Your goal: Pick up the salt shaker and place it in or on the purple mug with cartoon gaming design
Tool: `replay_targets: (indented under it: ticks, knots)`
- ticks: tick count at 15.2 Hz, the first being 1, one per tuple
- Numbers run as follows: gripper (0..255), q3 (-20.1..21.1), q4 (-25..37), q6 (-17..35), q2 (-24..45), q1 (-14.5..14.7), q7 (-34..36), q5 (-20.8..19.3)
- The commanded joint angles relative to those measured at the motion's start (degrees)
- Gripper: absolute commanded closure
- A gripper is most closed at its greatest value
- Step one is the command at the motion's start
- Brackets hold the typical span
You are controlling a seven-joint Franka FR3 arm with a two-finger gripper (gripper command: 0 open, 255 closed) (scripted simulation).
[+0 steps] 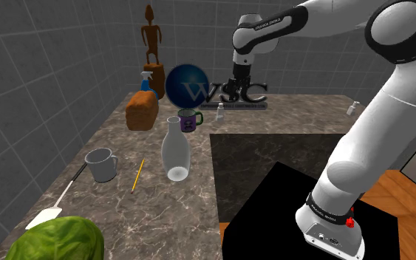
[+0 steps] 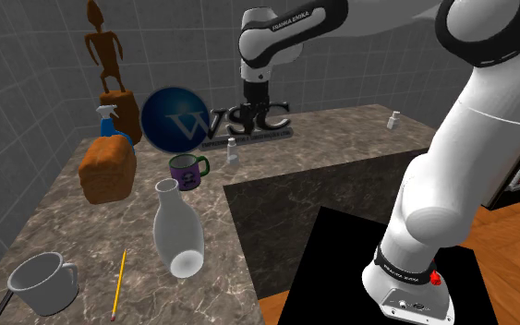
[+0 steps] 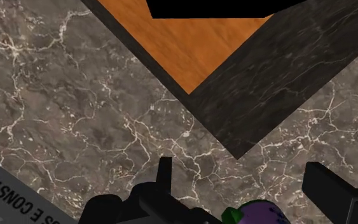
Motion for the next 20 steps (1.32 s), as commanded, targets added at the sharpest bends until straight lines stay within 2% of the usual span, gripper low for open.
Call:
replay_targets:
  ticks: [1,7,13,20]
  knots:
    - [0,-1.01,4.23,0.65,5.22,-0.30,-2.41,1.59]
    - [0,-2.33,16.51,1.10,19.29,-2.52,-8.71,6.74]
    - [0,-1.79,32.59,-1.53,34.11,-6.34,-13.22,11.42]
    - [0,-1.35,29.32,3.12,35.54,-6.15,-13.66,12.02]
